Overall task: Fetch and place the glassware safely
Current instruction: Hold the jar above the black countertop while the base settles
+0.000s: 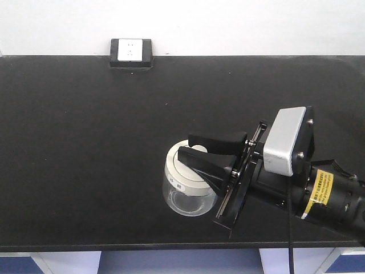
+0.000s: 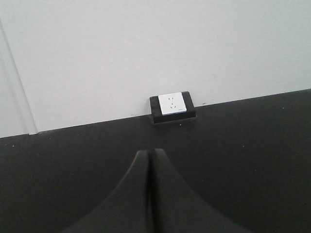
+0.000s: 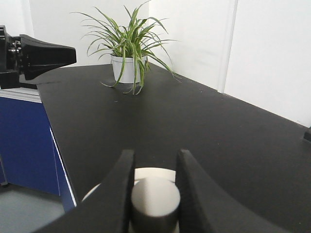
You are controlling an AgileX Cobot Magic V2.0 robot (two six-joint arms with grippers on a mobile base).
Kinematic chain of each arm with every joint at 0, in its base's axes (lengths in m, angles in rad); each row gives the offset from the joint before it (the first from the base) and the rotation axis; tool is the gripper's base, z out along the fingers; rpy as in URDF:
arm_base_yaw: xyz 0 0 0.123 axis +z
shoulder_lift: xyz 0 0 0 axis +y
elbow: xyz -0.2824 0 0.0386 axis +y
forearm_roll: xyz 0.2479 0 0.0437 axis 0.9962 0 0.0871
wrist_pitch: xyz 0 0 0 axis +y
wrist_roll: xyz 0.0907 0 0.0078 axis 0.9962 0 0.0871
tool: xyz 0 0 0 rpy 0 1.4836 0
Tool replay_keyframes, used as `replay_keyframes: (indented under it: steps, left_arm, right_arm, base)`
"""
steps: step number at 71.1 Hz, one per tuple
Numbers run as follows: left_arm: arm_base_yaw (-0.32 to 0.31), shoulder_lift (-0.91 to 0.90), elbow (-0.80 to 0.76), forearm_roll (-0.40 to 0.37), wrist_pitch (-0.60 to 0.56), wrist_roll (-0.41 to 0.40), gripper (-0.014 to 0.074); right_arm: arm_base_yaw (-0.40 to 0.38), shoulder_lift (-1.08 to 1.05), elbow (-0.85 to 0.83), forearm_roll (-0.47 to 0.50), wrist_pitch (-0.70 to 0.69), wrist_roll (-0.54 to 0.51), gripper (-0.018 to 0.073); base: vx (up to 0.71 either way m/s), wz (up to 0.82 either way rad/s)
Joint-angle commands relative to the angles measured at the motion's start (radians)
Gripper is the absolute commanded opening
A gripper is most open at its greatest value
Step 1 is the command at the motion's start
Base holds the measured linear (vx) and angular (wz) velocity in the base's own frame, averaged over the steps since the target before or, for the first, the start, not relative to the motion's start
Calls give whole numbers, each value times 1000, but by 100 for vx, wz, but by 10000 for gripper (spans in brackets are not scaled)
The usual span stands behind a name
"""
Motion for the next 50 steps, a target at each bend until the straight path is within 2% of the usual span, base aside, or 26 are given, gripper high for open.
replay_keyframes:
  steps: [1, 50]
  left_arm:
    - [-7, -2, -26, -5, -71, -7, -7]
    - [-7, -2, -26, -5, -71, -7, -7]
  right_arm:
    - [0, -20, -29, 48, -83, -4, -3]
    - [0, -20, -29, 48, -83, -4, -3]
  base:
    - [7, 1]
    - [5, 1]
